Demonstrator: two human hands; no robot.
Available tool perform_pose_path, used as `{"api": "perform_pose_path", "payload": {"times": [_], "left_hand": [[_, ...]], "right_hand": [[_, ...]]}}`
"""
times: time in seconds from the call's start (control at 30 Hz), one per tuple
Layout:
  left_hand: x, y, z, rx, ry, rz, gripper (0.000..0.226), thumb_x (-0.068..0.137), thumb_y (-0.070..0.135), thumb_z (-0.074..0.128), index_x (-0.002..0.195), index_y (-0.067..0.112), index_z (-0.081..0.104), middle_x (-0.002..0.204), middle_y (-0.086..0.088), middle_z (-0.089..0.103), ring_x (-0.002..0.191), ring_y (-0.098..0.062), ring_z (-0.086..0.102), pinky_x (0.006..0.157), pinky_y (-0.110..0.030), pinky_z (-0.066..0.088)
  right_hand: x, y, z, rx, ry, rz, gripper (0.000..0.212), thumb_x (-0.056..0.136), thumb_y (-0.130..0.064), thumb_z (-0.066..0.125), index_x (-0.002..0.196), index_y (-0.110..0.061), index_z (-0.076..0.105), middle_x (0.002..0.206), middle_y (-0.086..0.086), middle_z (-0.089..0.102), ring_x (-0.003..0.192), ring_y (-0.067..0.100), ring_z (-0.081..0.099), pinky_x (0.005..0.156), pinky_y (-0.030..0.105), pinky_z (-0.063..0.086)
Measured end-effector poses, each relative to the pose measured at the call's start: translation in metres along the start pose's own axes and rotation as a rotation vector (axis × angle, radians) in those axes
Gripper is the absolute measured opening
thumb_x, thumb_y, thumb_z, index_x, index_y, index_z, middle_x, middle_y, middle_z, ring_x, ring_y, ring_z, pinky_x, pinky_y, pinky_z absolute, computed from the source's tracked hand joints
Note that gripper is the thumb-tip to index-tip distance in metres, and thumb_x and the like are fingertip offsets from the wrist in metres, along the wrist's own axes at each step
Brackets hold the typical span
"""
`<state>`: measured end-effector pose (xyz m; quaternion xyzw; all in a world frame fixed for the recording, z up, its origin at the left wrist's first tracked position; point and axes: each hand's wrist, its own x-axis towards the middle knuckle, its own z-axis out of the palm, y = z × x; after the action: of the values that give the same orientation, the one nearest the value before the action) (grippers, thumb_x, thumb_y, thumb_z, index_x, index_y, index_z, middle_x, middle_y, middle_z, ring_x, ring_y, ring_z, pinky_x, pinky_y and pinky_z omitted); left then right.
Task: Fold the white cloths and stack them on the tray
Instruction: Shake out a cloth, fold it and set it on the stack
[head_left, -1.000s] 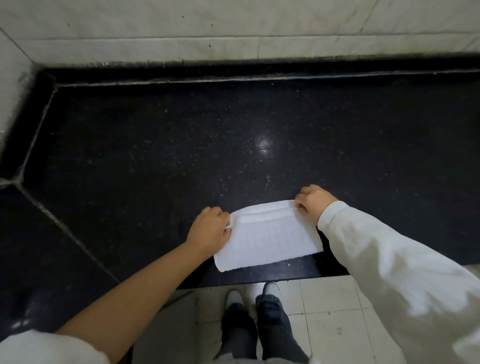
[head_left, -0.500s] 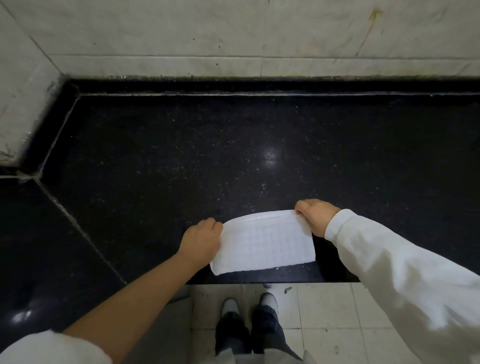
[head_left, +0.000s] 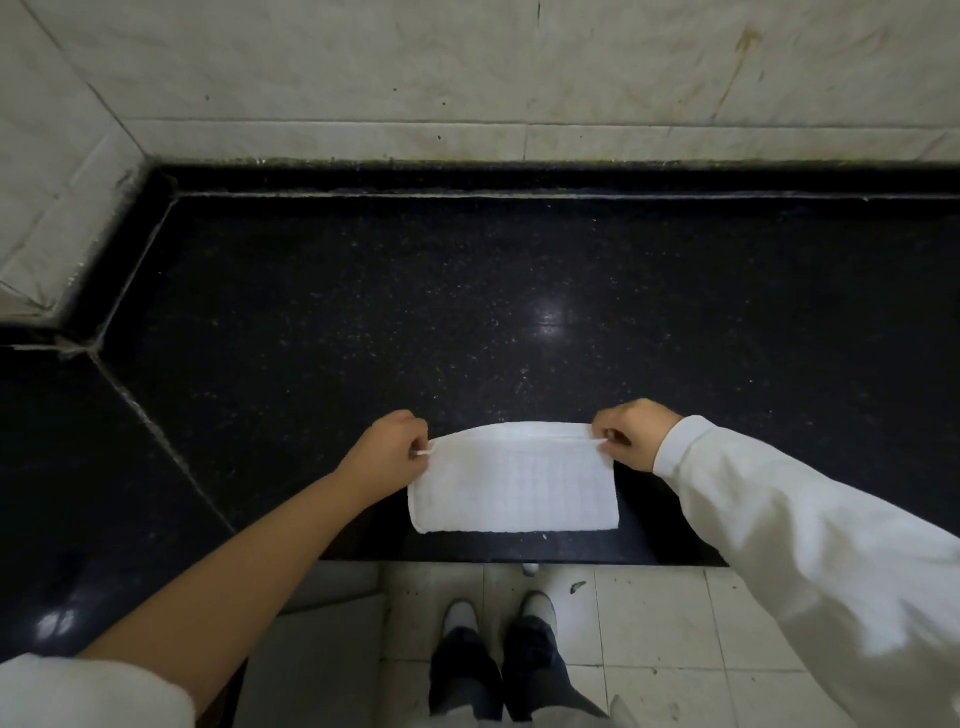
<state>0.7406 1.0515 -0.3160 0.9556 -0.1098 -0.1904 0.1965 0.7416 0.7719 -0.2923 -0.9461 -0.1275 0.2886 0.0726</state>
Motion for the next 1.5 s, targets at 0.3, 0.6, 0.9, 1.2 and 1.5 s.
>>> {"api": "perform_pose_path", "payload": {"times": [0.3, 0.6, 0.9, 1.2, 1.5], "left_hand": [[-0.004, 0.002, -0.061, 0.15, -0.057, 0.04, 0.017, 0.087, 0.02, 0.062, 0.099, 0.01, 0.069, 0.106, -0.001, 0.064, 0.096, -0.012, 0.06, 0.089, -0.023, 0.049], [0.022, 0.015, -0.105, 0.352, 0.174, 0.146, 0.03, 0.097, 0.024, 0.043, 0.109, 0.007, 0.065, 0.119, -0.003, 0.06, 0.108, -0.017, 0.057, 0.095, -0.027, 0.044], [0.051, 0.011, -0.108, 0.636, 0.393, 0.514, 0.013, 0.064, 0.011, 0.04, 0.074, 0.012, 0.049, 0.05, -0.002, 0.056, 0.04, -0.019, 0.053, 0.036, -0.02, 0.038], [0.019, -0.033, 0.011, 0.529, 0.011, 0.523, 0.022, 0.052, 0.032, 0.081, 0.048, 0.02, 0.063, 0.05, 0.006, 0.06, 0.044, -0.009, 0.059, 0.039, -0.014, 0.043], [0.064, -0.011, -0.009, 0.004, 0.275, -0.149, 0.024, 0.092, 0.03, 0.052, 0.102, 0.01, 0.062, 0.099, -0.005, 0.058, 0.084, -0.014, 0.053, 0.071, -0.025, 0.043]], "right_hand": [[-0.013, -0.011, -0.055, 0.059, 0.077, -0.125, 0.017, 0.091, -0.017, 0.052, 0.077, -0.023, 0.045, 0.078, -0.002, 0.05, 0.079, 0.017, 0.049, 0.065, 0.018, 0.038], [0.002, -0.015, -0.098, 0.0, 0.303, -0.072, 0.008, 0.089, -0.019, 0.054, 0.082, -0.019, 0.051, 0.088, 0.001, 0.053, 0.091, 0.022, 0.056, 0.085, 0.028, 0.045], [0.03, -0.009, -0.077, -0.195, 0.614, -0.151, 0.03, 0.039, 0.003, 0.081, 0.066, -0.004, 0.071, 0.058, 0.009, 0.066, 0.048, 0.029, 0.062, 0.041, 0.022, 0.052], [0.02, -0.01, 0.017, -0.329, 0.096, -0.047, 0.025, 0.064, -0.027, 0.073, 0.087, -0.016, 0.073, 0.1, 0.003, 0.068, 0.096, 0.019, 0.064, 0.086, 0.024, 0.045], [0.059, -0.011, -0.009, -0.075, 0.234, 0.252, 0.039, 0.095, -0.021, 0.04, 0.132, -0.014, 0.048, 0.136, 0.007, 0.048, 0.128, 0.026, 0.041, 0.105, 0.032, 0.036]]}}
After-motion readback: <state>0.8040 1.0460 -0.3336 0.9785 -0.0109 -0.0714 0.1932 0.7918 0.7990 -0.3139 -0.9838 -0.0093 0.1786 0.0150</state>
